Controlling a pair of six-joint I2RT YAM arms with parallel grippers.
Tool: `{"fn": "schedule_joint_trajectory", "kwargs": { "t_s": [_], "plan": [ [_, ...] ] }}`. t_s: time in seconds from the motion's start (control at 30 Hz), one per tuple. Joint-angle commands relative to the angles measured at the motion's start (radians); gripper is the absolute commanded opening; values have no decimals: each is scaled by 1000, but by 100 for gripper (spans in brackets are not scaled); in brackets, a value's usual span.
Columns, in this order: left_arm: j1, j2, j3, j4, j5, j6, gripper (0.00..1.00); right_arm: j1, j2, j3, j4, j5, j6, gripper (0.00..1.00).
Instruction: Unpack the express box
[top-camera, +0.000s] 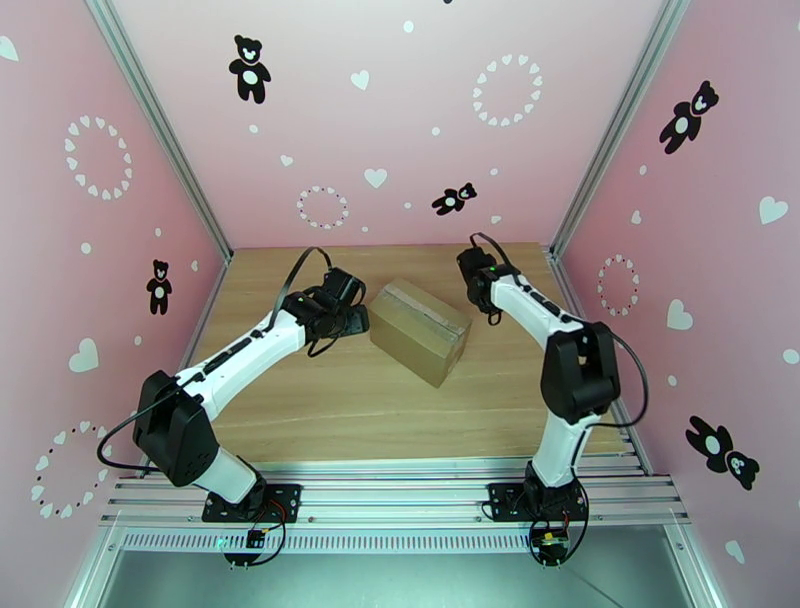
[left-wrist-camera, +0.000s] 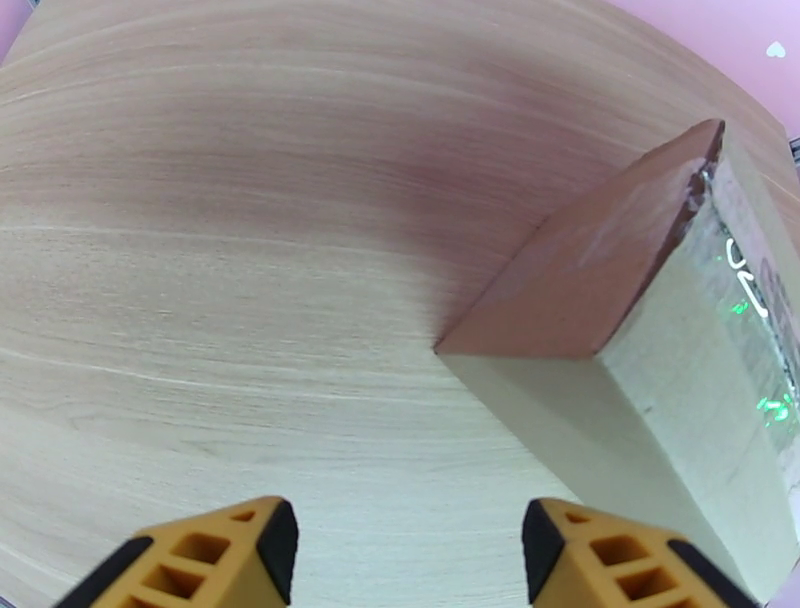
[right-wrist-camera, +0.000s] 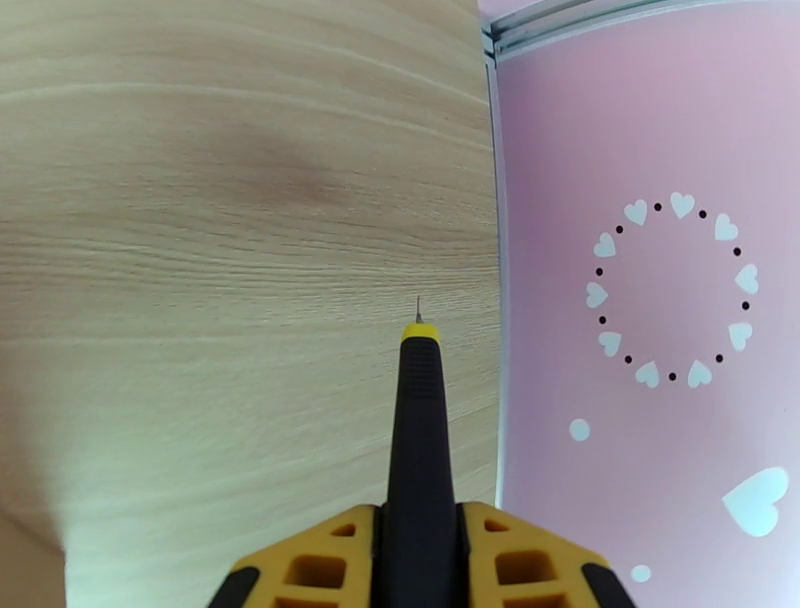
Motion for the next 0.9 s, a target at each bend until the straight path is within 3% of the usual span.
{"fn": "schedule_joint_trajectory", "kwargs": {
  "t_s": [0.0, 0.2, 0.87],
  "plan": [
    [2, -9, -11, 21, 6, -18, 66, -14, 54, 61, 9, 41, -9, 0],
    [3, -1, -30, 46, 19, -24, 66, -27, 167, 166, -25, 41, -7, 0],
    [9, -49, -63, 36, -7, -33, 66, -60, 342, 281, -25, 8, 34, 3]
  ]
}}
